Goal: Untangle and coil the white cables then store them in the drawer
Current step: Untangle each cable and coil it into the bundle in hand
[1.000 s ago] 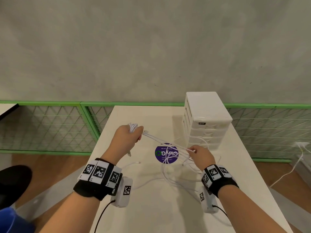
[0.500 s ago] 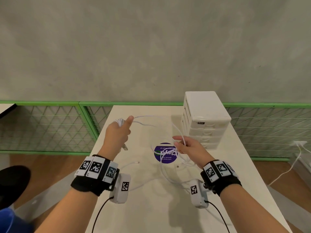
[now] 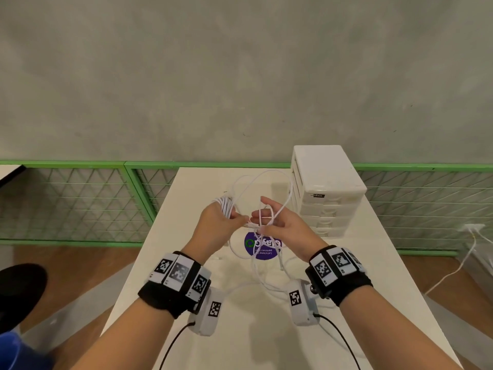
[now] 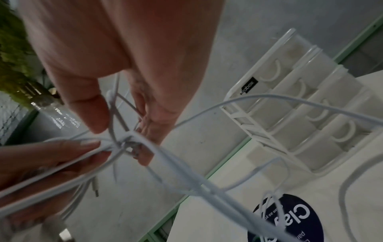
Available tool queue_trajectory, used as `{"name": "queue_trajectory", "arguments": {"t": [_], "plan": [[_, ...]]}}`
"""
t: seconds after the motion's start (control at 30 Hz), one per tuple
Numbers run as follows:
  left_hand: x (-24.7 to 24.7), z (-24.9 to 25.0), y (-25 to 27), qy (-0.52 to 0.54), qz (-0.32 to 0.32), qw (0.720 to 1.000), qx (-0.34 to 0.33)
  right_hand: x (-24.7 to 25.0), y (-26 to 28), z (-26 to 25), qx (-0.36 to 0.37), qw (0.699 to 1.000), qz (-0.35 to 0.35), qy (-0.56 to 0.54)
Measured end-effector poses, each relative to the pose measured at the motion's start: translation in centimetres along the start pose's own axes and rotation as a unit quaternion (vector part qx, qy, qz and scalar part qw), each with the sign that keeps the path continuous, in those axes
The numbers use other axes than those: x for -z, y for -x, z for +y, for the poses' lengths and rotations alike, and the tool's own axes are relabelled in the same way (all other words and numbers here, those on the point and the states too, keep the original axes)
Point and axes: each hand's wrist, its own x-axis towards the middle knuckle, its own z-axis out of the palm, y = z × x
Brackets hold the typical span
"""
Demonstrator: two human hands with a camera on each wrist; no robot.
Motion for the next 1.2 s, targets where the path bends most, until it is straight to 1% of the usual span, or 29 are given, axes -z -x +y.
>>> {"name": "queue_trajectory", "arguments": {"t": [0.07,0.1,0.17,0.23,0.27,0.3,0.37,0.43,0.47,0.57,0.7,0.77,0.83,0.9,1.1,1.2], "plan": [[0.4,-0.2,-0.4,0.01,0.02,1.0,-0.006,0.6,0.1,0.0,0.011,1.0,0.005,-0.01],[0.7,-0.1,-0.6,0.028,0.033,0.999,-0.008,0.8,0.0,0.1,0.022,0.999,0.019,-0.022],[1.3,0.0,-0.7,0.061,0.049,0.997,-0.004,1.3,-0.2,0.3,0.039,0.996,0.066,-0.033],[1.8,0.1,-0.8,0.089,0.06,0.994,0.0,1.9,-0.4,0.7,0.053,0.992,0.116,-0.012],[2.1,0.2,-0.8,0.098,0.062,0.993,0.001,2.1,-0.4,0.9,0.053,0.99,0.127,0.007],[2.3,0.3,-0.8,0.104,0.065,0.992,0.002,2.3,-0.3,1.0,0.047,0.991,0.121,0.037],[2.7,0.4,-0.9,0.115,0.07,0.991,0.003,2.5,0.0,1.4,0.008,0.99,0.058,0.128],[3.2,0.6,-1.2,0.13,0.083,0.988,-0.004,2.4,0.2,2.2,-0.037,0.977,-0.008,0.208],[3.4,0.7,-1.3,0.138,0.093,0.986,-0.008,2.3,0.3,2.7,-0.046,0.972,-0.022,0.228],[4.3,1.1,-1.6,0.151,0.128,0.98,-0.019,2.6,0.5,3.9,-0.053,0.969,-0.02,0.241],[5.1,1.3,-2.1,0.148,0.185,0.971,-0.025,3.4,0.8,5.0,-0.085,0.954,-0.032,0.284],[5.2,1.1,-2.4,0.142,0.195,0.97,-0.019,4.1,0.6,6.3,-0.098,0.945,-0.003,0.312],[4.9,0.9,-2.4,0.14,0.193,0.971,-0.016,4.9,0.5,7.2,-0.105,0.937,0.059,0.328],[4.7,0.8,-2.3,0.134,0.192,0.972,-0.025,5.4,0.4,7.5,-0.119,0.935,0.094,0.322],[5.7,0.4,-3.1,0.14,0.235,0.961,-0.027,7.1,1.1,7.3,-0.192,0.923,0.147,0.298],[5.8,0.3,-3.1,0.12,0.246,0.961,-0.042,7.2,1.4,6.8,-0.251,0.907,0.139,0.31]]}}
